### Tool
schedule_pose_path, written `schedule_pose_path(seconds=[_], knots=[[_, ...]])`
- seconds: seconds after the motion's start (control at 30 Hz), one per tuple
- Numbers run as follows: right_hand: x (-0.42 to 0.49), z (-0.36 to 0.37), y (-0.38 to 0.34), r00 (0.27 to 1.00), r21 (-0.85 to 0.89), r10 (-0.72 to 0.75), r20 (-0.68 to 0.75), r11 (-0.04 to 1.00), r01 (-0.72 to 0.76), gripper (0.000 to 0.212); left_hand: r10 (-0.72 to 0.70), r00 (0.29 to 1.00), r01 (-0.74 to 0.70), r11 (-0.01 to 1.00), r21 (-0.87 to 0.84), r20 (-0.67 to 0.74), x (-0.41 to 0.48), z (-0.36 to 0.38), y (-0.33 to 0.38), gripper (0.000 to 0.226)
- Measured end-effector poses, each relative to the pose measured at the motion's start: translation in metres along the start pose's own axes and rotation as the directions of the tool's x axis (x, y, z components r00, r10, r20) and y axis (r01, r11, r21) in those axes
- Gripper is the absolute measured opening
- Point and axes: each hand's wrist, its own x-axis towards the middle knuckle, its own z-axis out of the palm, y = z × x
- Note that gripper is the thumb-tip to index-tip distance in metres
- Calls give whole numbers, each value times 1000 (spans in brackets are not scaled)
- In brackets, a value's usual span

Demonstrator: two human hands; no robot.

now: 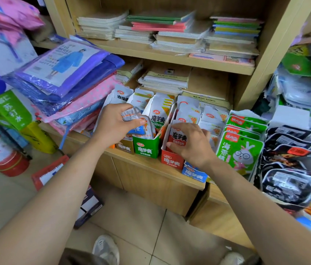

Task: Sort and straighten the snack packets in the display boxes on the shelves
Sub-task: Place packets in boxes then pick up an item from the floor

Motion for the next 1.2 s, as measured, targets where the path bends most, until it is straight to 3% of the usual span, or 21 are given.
schedule_pose_path(seconds=[0.13, 0.2, 0.33, 0.47, 0.67, 0.8, 0.87, 0.9, 0.97, 1.03, 1.1, 1.2], knots=[[-1, 6, 0, 985, -157, -119, 128, 978, 139, 80, -24, 1000, 24, 999, -24, -7, -1, 3, 6, 19], [0, 11, -1, 972, -217, -145, 186, 959, 185, 71, -46, 999, 45, 999, -25, -5, -1, 7, 6, 21], [-1, 13, 0, 976, -207, -168, 137, 959, 194, 42, -86, 990, 78, 994, -74, -113, 1, 6, 3, 15], [-4, 11, 2, 970, -218, -181, 164, 952, 215, 52, -122, 971, 82, 978, -192, -207, 6, -2, 8, 11], [-3, 8, 0, 979, -60, -134, 151, 988, 144, 49, -301, 917, 128, 843, -522, -261, 2, -11, 9, 13], [-5, -7, -8, 998, 257, 13, 55, 966, -27, 44, -398, 882, 130, 719, -682, -252, 0, -13, 16, 16], [-7, -16, -18, 989, 526, 147, 28, 839, -140, 43, -428, 875, 134, 664, -736, -227, -3, -8, 23, 18], [-9, -19, -24, 972, 658, 232, 41, 726, -201, 46, -446, 872, 143, 624, -768, -200, -5, -4, 29, 17], [-13, -20, -34, 899, 855, 384, 213, 371, -361, 59, -473, 868, 161, 555, -816, -150, -8, 7, 39, 17], [-17, -20, -43, 819, 877, 354, 451, -4, -481, 75, -478, 869, 170, 536, -827, -131, -12, 23, 51, 17], [-19, -20, -45, 806, 850, 271, 526, -136, -509, 84, -492, 863, 198, 536, -821, -113, -15, 40, 62, 18], [-16, -25, -36, 826, 881, 316, 466, -247, -403, 62, -521, 853, 294, 540, -789, -38, -20, 60, 67, 24]])
